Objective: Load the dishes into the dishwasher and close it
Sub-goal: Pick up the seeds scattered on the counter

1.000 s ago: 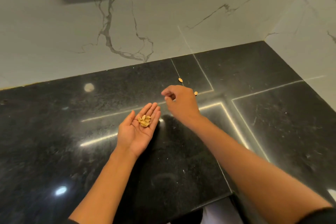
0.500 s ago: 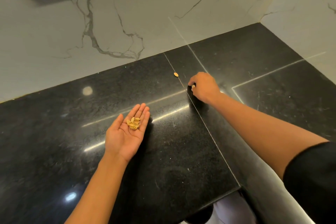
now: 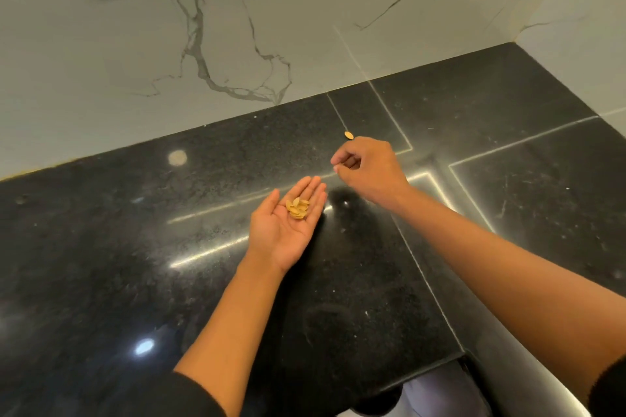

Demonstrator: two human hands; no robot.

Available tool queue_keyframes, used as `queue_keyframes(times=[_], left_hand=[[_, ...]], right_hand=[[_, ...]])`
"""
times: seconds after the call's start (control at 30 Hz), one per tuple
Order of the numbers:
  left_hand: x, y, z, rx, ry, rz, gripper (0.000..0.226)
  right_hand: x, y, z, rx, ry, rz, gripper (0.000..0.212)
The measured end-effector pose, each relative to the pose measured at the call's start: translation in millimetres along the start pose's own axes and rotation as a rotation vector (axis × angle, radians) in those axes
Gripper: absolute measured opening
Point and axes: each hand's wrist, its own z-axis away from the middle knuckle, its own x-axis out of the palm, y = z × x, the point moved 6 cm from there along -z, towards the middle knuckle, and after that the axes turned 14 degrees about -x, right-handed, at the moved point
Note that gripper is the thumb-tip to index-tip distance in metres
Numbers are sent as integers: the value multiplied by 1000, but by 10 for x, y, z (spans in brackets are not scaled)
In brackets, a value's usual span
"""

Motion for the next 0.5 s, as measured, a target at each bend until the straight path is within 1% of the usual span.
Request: queue_keyframes(times=[0.1, 0.23, 0.27, 0.3, 0.37, 0.43, 0.5], left_hand=[[100, -17, -49, -20, 2, -13, 58], [160, -29, -97, -51, -27, -26, 55], [163, -33, -104, -58, -32, -23, 54], [161, -32, -110, -53, -34, -25, 55], [139, -10, -121, -33, -32, -22, 56], [74, 5, -120, -23, -7, 4, 56], [-19, 10, -91, -17, 12, 8, 56]], right_hand=[[115, -346, 51, -93, -39, -56, 12], [281, -593, 128, -211, -190, -4, 11], [287, -598, 124, -236, -198, 11, 11], [264, -576, 102, -252, -178, 19, 10], [168, -461, 22, -254, -79, 45, 9], [74, -248, -106, -203, 5, 103, 11], [35, 32, -264, -115, -12, 178, 14]])
